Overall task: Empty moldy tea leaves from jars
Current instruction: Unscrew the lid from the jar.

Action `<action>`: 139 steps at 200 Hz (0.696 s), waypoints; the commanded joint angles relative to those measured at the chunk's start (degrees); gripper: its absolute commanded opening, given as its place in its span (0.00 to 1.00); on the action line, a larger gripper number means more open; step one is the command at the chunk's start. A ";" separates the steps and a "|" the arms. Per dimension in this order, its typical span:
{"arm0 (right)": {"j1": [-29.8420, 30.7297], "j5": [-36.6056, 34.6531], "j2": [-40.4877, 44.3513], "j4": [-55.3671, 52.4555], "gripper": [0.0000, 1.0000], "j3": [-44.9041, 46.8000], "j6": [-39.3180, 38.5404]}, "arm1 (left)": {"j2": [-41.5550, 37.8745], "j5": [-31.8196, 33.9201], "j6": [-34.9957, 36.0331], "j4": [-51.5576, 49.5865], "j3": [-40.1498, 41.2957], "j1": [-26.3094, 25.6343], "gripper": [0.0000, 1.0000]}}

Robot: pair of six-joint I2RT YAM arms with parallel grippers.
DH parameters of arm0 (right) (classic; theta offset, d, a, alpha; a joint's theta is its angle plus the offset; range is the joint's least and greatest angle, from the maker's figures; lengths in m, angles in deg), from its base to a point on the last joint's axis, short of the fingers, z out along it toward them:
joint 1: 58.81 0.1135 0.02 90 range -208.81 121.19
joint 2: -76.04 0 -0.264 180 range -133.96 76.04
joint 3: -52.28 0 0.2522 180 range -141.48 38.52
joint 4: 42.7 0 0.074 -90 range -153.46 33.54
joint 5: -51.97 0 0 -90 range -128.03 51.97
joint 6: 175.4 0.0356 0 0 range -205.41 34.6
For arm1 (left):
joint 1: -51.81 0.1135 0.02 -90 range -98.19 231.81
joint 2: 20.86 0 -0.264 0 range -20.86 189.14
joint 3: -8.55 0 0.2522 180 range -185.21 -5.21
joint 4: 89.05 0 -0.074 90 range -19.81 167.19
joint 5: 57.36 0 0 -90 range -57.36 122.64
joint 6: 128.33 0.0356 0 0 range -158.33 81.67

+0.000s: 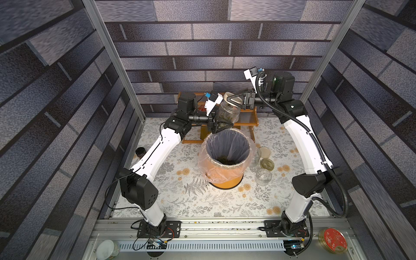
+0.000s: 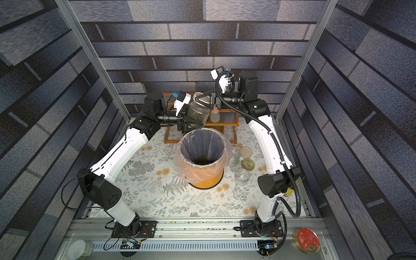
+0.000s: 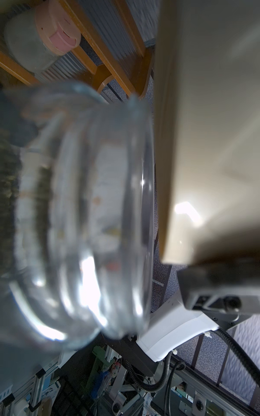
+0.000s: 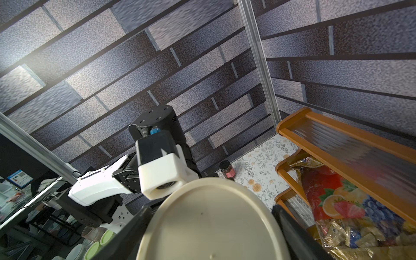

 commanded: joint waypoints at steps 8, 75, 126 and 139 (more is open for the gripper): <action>-0.80 -2.93 -1.18 -2.85 0.43 -3.18 -0.81 | -3.44 -0.76 2.44 3.27 0.77 -0.19 0.31; -1.49 -10.68 4.17 -8.28 0.43 0.51 -4.56 | -4.88 1.55 3.33 3.17 1.86 1.01 0.31; -1.53 -18.04 15.75 -8.64 0.43 15.01 -5.65 | -7.00 2.61 3.59 3.69 4.18 1.73 0.32; -1.53 -20.11 19.08 -8.22 0.43 19.78 -5.31 | -7.70 3.07 3.65 3.79 4.85 1.84 0.32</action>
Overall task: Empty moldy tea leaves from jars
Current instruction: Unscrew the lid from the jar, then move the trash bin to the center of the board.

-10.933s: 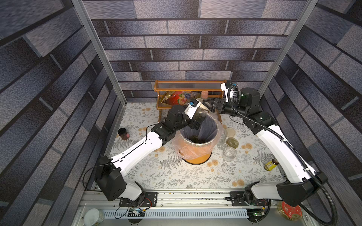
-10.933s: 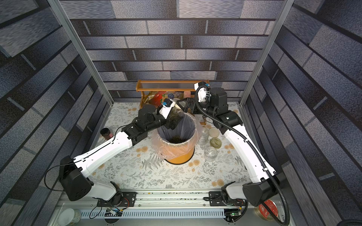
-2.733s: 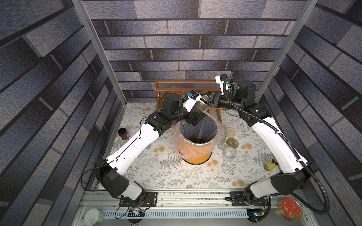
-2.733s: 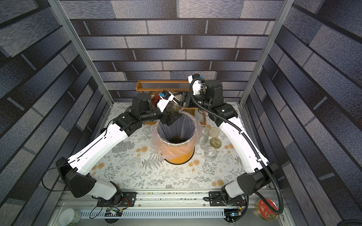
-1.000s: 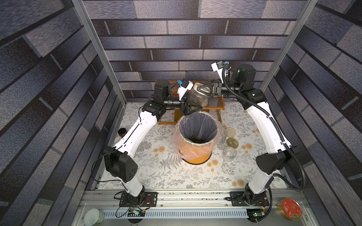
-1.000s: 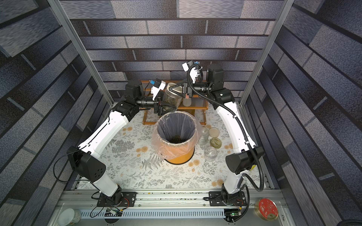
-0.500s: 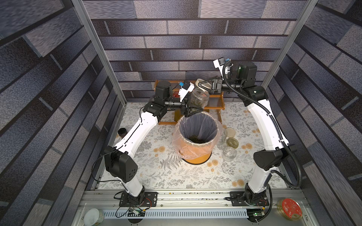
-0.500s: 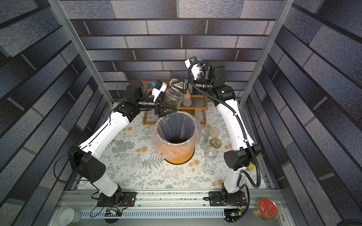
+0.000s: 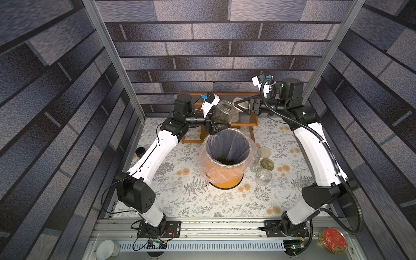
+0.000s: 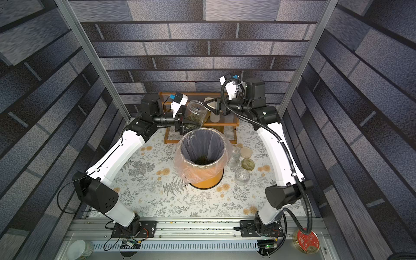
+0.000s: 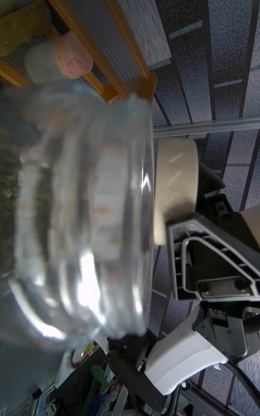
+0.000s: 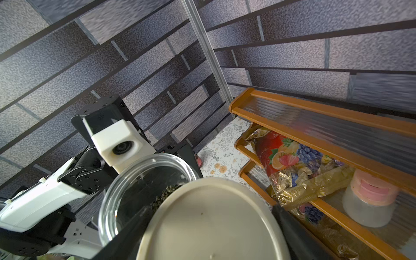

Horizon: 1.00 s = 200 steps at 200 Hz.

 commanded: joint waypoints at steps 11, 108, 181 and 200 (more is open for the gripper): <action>-0.31 -6.40 8.78 -0.81 0.43 9.74 -0.52 | -4.77 0.39 1.74 4.00 1.42 0.65 0.32; -0.31 -13.55 33.72 -1.57 0.44 41.34 1.94 | -8.62 1.54 1.70 1.83 3.01 -0.90 0.33; -0.23 -15.51 45.13 -1.69 0.43 58.76 4.21 | -11.40 4.57 3.94 -2.04 5.07 -3.34 0.33; -0.22 -16.03 47.25 -1.14 0.43 62.42 4.93 | -11.76 4.95 4.31 -2.58 5.08 -3.47 0.33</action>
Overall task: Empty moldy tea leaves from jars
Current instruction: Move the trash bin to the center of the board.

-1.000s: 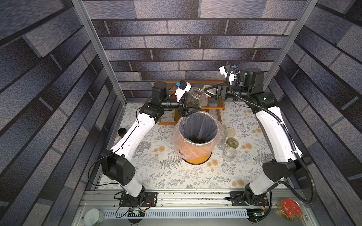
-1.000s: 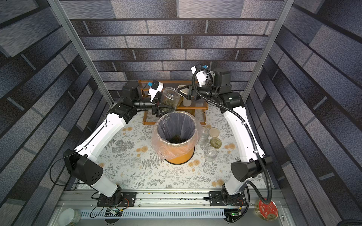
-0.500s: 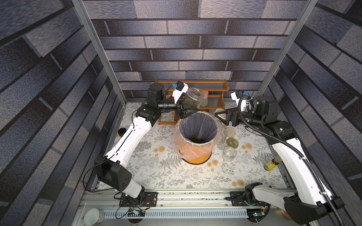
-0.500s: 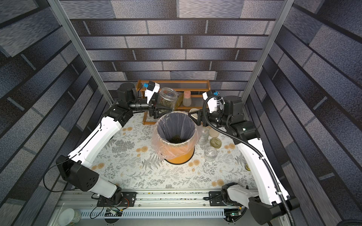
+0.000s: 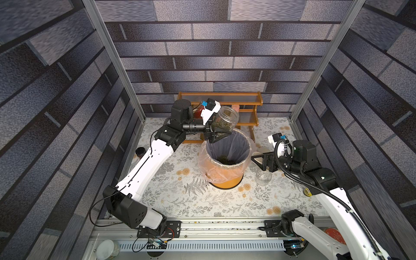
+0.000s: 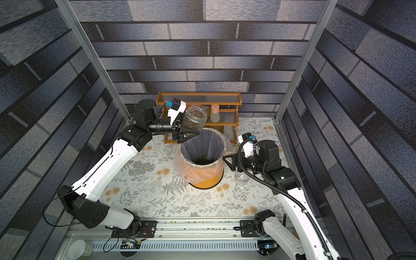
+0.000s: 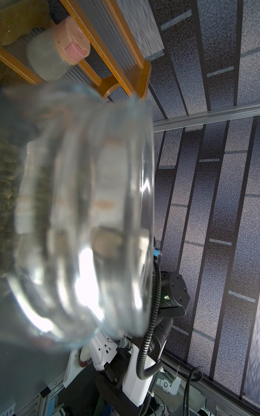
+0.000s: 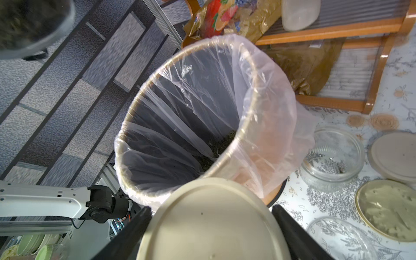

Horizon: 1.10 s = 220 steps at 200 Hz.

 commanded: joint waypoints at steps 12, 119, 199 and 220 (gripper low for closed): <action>-0.25 -2.53 3.21 0.13 0.43 5.66 1.54 | -3.46 0.92 1.86 1.04 -0.07 -0.26 0.33; 3.42 -9.75 3.48 6.83 0.42 16.99 7.66 | -3.53 2.02 2.87 0.59 0.19 -0.09 0.33; 6.44 -14.10 -1.79 15.16 0.40 22.80 8.76 | -3.28 1.99 2.82 0.92 0.37 0.20 0.33; 7.01 -14.64 -3.86 18.04 0.40 22.91 8.78 | -3.28 2.18 2.73 0.94 0.52 0.18 0.33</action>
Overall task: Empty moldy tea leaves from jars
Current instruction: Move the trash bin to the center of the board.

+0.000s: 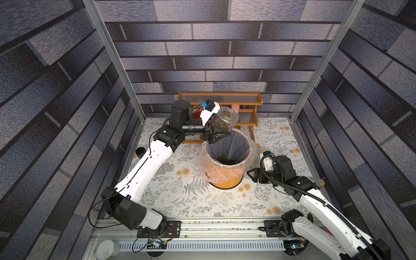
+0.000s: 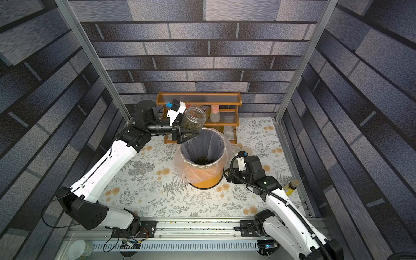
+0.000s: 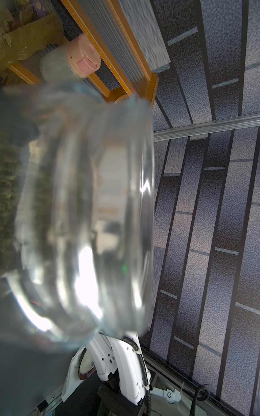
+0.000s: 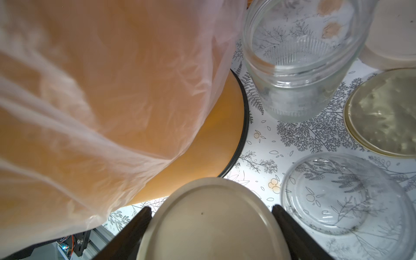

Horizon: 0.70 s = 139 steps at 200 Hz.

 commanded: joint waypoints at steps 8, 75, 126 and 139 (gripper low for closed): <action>1.04 -2.14 -2.22 6.53 0.39 0.80 0.59 | -2.63 0.14 0.93 2.63 0.15 0.20 0.33; 4.84 -2.41 -10.27 15.19 0.38 0.37 0.69 | -3.30 0.88 1.40 1.87 0.39 0.59 0.33; 7.14 -3.27 -14.51 17.62 0.39 -0.32 -0.04 | -3.59 1.01 1.40 2.04 0.65 1.04 0.33; 7.26 -3.71 -14.56 17.67 0.39 0.32 -0.56 | -3.59 1.01 1.36 2.02 0.68 1.19 0.33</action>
